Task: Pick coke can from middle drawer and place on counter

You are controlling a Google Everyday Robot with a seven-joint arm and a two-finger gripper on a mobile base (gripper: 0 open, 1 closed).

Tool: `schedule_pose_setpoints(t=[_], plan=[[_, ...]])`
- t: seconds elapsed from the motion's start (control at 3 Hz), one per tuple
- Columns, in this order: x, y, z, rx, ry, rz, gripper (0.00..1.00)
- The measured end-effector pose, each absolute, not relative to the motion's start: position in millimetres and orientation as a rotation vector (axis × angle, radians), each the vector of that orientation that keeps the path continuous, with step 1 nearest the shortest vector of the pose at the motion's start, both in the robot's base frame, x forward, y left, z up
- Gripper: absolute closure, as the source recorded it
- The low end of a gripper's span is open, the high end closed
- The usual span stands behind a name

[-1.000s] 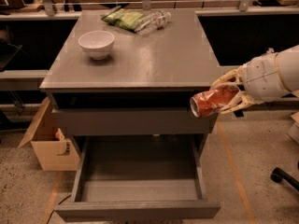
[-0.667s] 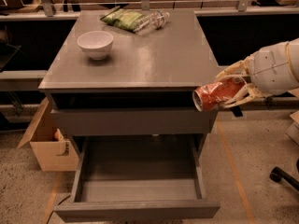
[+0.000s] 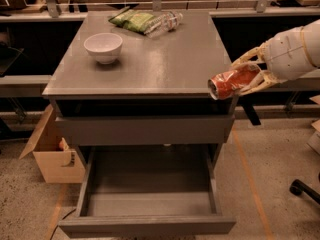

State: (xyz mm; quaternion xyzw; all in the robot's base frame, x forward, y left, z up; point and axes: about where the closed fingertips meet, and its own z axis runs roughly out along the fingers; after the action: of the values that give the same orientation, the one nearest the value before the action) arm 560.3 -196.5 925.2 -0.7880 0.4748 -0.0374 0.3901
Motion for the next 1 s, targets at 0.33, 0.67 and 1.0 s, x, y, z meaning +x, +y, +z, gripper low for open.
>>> schedule_pose_setpoints(t=[0.33, 0.67, 1.0], plan=[[609.6, -195.7, 908.7, -2.009, 1.169, -0.057, 1.00], [655.1, -190.6, 888.2, -2.023, 1.152, -0.009, 1.00], [696.4, -179.8, 867.6, -2.053, 1.123, 0.034, 1.00]])
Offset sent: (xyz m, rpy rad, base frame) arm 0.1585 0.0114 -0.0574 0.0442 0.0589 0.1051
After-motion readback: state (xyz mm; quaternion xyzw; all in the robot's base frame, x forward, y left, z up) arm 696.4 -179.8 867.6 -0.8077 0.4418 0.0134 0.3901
